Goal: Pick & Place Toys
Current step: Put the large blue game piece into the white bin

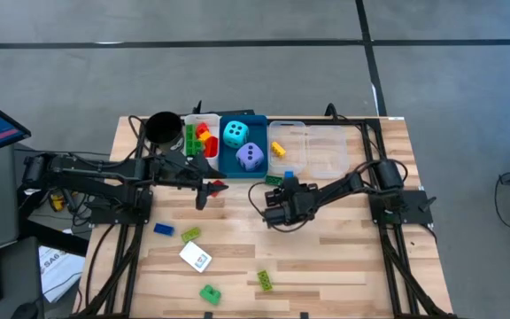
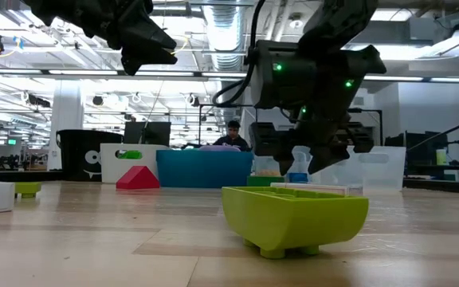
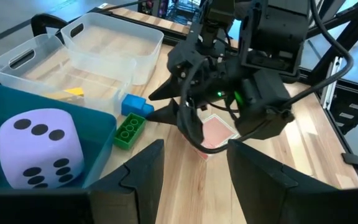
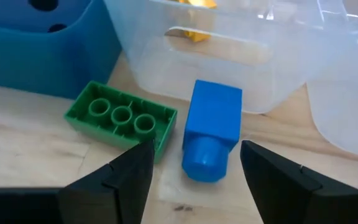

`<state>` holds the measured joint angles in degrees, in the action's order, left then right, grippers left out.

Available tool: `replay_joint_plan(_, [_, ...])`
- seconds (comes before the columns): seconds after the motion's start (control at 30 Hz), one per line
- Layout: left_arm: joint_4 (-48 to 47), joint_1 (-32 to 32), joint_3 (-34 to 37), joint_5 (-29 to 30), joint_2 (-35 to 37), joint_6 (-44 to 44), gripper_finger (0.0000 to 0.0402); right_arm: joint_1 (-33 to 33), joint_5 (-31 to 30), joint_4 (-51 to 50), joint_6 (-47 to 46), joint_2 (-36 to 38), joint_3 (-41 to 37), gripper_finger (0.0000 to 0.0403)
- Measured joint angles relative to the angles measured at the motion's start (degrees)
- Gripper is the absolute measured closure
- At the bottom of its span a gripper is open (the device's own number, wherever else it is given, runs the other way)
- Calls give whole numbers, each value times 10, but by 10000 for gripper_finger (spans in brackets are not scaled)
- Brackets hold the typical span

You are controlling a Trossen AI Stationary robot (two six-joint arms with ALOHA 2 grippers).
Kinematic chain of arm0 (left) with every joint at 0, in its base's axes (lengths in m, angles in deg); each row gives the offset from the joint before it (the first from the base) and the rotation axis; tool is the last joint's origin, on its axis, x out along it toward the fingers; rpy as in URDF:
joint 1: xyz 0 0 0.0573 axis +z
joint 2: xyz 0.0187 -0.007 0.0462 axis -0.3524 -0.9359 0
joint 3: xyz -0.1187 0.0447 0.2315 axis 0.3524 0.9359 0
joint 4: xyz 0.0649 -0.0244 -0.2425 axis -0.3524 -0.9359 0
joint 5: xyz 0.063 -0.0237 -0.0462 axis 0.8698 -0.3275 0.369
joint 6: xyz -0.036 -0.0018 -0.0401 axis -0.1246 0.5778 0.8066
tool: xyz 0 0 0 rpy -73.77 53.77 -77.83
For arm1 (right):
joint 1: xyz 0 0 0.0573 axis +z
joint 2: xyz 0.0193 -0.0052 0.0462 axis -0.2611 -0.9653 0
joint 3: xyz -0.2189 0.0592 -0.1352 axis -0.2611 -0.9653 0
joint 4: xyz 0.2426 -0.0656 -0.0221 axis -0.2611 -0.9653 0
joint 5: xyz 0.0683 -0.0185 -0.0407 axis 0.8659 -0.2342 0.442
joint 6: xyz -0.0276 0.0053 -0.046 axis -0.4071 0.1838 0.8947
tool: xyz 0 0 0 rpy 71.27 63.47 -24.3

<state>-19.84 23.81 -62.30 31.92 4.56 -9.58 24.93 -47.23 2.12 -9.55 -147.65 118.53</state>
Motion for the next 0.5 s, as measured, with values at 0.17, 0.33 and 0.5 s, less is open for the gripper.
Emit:
replay_joint_plan(0.17, [-1,0,0,0,0,12,234,-15,0,0,1,0,0,168])
replay_joint_plan(0.33, [-3,0,0,0,0,14,234,-29,0,-1,1,-5,0,168])
replay_joint_plan(0.5, [-3,-5,0,0,0,14,234,-40,6,12,1,-5,-10,168])
